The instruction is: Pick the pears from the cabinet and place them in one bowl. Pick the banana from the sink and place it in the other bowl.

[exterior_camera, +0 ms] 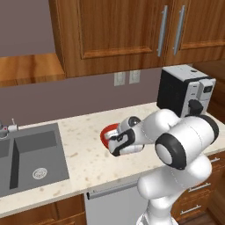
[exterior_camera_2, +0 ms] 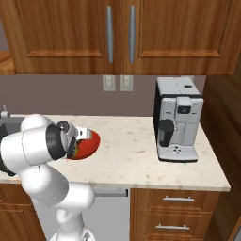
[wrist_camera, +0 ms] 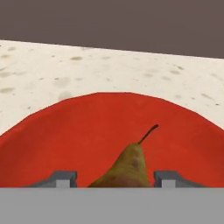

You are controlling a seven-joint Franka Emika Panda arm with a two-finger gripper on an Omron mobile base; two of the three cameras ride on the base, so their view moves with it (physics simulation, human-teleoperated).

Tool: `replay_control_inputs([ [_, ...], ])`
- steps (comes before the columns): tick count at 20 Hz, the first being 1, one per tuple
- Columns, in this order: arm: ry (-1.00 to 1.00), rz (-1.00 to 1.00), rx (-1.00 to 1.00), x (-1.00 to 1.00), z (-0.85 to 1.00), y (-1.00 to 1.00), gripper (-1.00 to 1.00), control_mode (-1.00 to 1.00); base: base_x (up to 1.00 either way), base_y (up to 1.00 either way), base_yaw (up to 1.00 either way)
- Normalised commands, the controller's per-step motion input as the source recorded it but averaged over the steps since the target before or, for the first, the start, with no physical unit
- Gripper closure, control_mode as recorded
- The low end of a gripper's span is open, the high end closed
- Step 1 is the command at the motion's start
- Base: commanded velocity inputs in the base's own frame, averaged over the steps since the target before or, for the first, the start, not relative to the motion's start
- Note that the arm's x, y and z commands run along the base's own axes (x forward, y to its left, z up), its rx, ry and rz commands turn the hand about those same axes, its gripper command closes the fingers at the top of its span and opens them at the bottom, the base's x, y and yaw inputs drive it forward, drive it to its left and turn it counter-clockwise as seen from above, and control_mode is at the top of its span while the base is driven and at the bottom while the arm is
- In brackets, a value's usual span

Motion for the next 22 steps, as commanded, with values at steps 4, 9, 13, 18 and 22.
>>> replay_control_inputs([
  [4, -0.02, -0.01, 0.01, 0.37, 0.08, 0.0, -1.0, -1.0, 0.0, 0.0, 0.0],
  [9, -0.05, -0.06, 0.04, 0.65, 0.39, 0.0, -1.0, -1.0, 0.0, 0.0, 0.0],
  [13, 0.0, -0.08, 0.06, 0.39, 0.55, 0.03, -1.0, -1.0, 0.0, 0.0, 0.0],
  [18, 0.0, -0.04, 0.07, -0.54, 0.5, 0.0, -1.0, -1.0, 0.0, 0.0, 0.0],
  [22, 0.0, 0.0, 0.07, -1.0, 0.33, 0.0, -1.0, -1.0, 0.0, 0.0, 0.0],
])
